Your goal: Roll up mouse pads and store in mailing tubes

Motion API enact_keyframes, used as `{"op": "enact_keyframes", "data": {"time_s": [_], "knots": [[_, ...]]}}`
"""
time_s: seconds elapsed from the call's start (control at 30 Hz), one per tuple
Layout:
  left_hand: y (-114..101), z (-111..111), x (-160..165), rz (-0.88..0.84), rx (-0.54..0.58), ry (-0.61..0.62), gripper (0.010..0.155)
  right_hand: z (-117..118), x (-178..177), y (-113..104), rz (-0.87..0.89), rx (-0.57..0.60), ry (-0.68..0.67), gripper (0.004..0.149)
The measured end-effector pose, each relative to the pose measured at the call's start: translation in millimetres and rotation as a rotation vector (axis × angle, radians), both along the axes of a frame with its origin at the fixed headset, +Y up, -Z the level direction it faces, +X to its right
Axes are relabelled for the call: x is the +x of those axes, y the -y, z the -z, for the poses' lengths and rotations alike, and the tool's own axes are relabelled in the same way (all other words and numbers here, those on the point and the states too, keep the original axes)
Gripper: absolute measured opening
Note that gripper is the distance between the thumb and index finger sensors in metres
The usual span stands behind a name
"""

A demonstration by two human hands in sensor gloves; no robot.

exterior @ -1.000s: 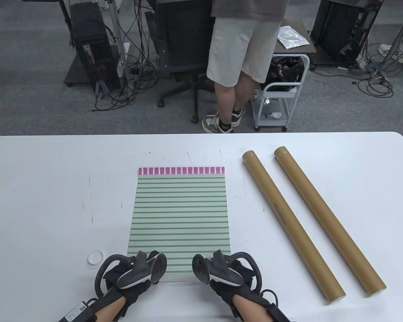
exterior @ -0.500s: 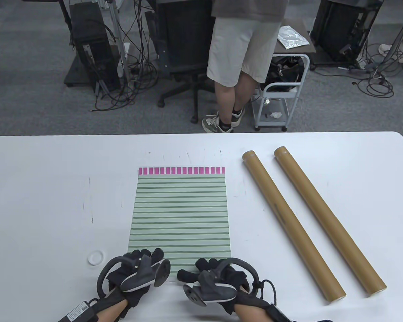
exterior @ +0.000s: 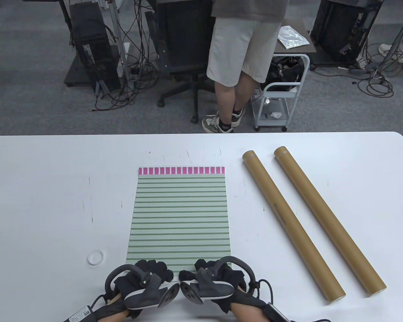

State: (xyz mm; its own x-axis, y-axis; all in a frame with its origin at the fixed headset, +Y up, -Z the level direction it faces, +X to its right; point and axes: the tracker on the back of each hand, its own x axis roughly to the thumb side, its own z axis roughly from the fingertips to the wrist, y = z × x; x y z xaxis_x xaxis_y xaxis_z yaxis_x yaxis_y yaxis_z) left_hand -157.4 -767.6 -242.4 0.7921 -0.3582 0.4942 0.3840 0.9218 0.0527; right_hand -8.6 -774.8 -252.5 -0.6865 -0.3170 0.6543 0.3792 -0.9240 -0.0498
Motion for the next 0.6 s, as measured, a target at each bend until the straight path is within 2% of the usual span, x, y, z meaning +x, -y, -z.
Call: {"op": "enact_keyframes", "data": {"time_s": [0.1,0.2,0.27,0.3,0.37,0.47,0.6], "knots": [[-2.7,3.8,-3.8,-0.064,-0.099,-0.033,0.047,2.7,1.5,-3.5,0.034,-0.017,0.010,0.059],[-2.6,8.1,-4.3,-0.058,-0.082,-0.034,0.050,7.7,6.8,-6.6,0.081,-0.049,0.033,0.052],[-1.9,12.3,-4.5,-0.056,-0.073,-0.052,0.049,11.1,12.0,-8.5,0.121,-0.122,0.055,0.052],[-1.3,15.7,-4.9,-0.069,-0.092,-0.065,0.048,12.2,16.6,-8.9,0.138,-0.191,0.068,0.053],[0.3,20.5,-6.4,-0.077,-0.130,-0.084,0.047,14.1,19.4,-8.5,0.201,-0.252,0.088,0.059],[1.6,25.5,-6.4,-0.089,-0.181,-0.113,0.046,19.2,19.0,-6.0,0.146,-0.226,0.093,0.061],[0.1,23.8,-5.4,-0.077,-0.159,-0.107,0.043,28.7,25.4,-2.3,0.223,-0.314,0.150,0.060]]}}
